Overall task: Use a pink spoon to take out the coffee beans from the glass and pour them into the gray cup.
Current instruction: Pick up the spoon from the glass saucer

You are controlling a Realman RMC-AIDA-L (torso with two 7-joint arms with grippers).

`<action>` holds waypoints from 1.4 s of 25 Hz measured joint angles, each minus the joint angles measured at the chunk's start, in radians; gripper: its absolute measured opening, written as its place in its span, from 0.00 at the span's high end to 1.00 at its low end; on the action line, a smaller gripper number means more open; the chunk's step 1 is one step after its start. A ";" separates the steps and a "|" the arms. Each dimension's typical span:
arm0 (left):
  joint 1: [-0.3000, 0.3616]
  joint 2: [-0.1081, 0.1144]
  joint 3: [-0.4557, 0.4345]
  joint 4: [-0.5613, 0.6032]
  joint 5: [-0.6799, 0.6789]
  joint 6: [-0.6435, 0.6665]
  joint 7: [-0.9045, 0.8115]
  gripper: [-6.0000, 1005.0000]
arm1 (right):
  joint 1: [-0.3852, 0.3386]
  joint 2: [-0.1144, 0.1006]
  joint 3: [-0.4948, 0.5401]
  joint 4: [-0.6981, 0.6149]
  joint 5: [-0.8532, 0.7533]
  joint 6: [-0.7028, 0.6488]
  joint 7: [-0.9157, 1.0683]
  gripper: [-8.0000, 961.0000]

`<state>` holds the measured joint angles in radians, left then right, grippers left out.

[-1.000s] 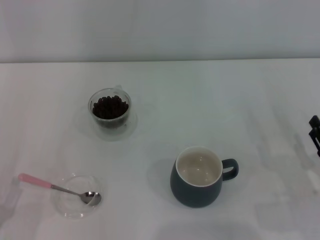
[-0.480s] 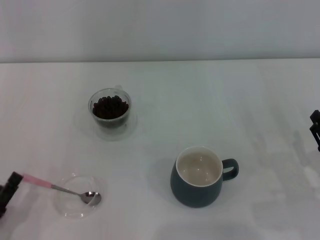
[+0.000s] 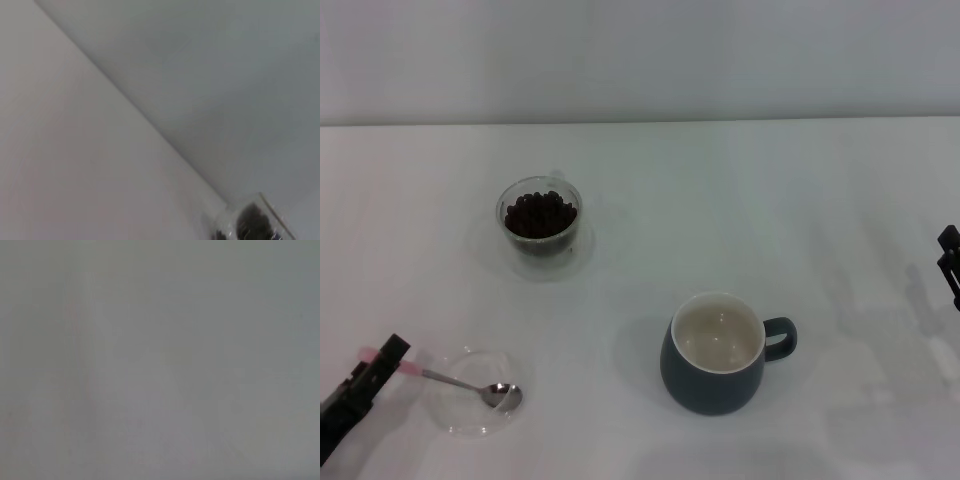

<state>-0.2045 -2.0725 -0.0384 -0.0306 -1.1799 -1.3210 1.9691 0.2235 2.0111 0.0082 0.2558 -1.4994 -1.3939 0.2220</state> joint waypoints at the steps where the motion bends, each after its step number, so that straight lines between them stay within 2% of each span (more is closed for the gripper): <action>1: -0.004 -0.001 0.000 0.001 0.005 0.009 0.000 0.13 | 0.000 0.000 0.000 0.000 0.000 0.001 0.000 0.35; 6: -0.004 -0.002 0.000 0.001 0.006 0.004 0.002 0.18 | 0.000 0.000 -0.001 0.000 0.000 0.005 0.000 0.35; 10: -0.005 -0.001 0.000 0.004 0.011 0.001 0.004 0.41 | -0.002 0.000 0.000 -0.001 0.001 0.011 0.000 0.35; 21: -0.030 -0.002 0.000 0.011 0.045 -0.002 0.016 0.62 | -0.003 0.000 0.006 -0.003 0.001 0.041 0.000 0.35; 27: -0.028 -0.001 0.000 0.011 0.046 -0.017 0.016 0.81 | -0.003 0.000 0.006 -0.004 0.001 0.051 0.000 0.35; 35: -0.017 0.000 0.000 0.039 0.051 -0.109 0.015 0.85 | -0.003 0.000 0.006 -0.008 0.001 0.061 0.000 0.35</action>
<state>-0.2213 -2.0723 -0.0383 0.0080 -1.1287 -1.4299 1.9841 0.2208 2.0110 0.0138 0.2479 -1.4987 -1.3329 0.2224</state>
